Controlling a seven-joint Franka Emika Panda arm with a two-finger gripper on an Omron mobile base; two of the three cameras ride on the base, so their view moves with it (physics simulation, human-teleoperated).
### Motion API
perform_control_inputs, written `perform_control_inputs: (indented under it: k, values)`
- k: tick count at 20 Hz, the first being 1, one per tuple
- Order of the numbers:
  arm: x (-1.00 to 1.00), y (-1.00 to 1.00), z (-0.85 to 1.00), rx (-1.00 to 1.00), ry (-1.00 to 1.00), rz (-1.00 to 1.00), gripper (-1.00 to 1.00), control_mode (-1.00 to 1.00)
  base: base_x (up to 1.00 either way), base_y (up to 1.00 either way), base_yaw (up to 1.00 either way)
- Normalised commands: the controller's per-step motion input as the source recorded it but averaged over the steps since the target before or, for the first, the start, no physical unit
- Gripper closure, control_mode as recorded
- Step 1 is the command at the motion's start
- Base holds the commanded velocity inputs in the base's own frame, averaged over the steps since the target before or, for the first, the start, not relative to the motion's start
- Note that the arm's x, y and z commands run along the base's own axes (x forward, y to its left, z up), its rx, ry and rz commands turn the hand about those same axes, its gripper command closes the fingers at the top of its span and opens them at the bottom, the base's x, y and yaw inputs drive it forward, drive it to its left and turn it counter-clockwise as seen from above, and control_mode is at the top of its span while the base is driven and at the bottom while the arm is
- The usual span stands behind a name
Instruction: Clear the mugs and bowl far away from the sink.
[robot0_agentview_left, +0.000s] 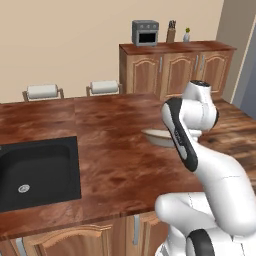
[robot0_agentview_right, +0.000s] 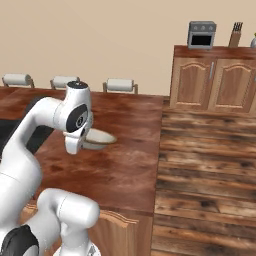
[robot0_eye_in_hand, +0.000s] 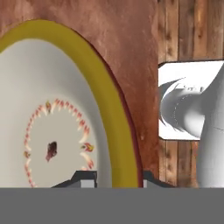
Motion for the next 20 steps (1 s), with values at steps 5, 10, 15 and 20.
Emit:
perform_control_inputs:
  k: [5,10,15,20]
  values:
    - [-0.61,0.00,0.16,-0.03,-0.14,-0.02,1.00,-1.00,0.00,0.00,0.00]
    - [-0.67,0.00,0.17,-0.17,-0.40,0.00,1.00,-1.00,0.00,0.00,0.00]
    - [-0.59,0.00,0.21,-0.13,-0.33,0.00,1.00,-1.00,0.00,0.00,0.00]
    - [-0.45,0.00,0.56,0.06,-0.03,0.00,1.00,-1.00,0.00,0.00,0.00]
